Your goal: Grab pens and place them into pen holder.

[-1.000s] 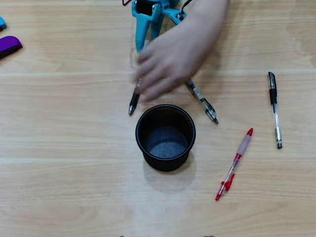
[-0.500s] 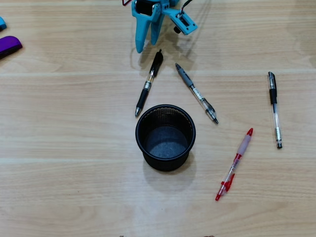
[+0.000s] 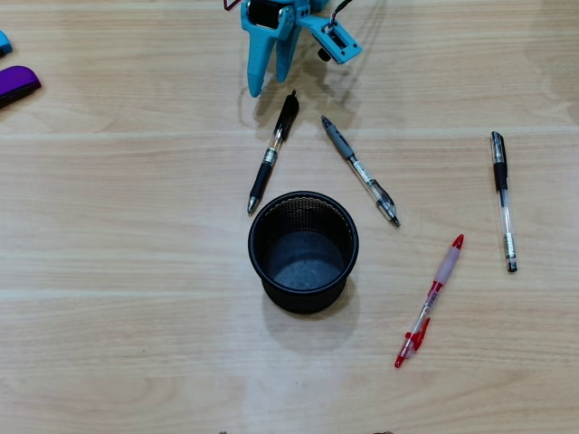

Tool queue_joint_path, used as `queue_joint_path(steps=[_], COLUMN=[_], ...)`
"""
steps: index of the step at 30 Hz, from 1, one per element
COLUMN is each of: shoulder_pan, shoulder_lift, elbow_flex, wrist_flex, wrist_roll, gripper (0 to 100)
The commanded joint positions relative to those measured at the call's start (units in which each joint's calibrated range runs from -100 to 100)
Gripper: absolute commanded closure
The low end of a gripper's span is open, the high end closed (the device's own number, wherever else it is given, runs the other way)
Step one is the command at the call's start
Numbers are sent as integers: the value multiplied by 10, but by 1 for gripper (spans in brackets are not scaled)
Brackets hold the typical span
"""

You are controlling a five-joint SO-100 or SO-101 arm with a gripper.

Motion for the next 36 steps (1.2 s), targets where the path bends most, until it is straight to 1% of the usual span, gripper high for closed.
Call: queue_joint_path(steps=[1, 36], shoulder_pan=[0, 4], shoulder_lift=[-4, -4], elbow_flex=[-2, -1], wrist_flex=[-2, -3], wrist_roll=[-1, -1], gripper=[74, 74])
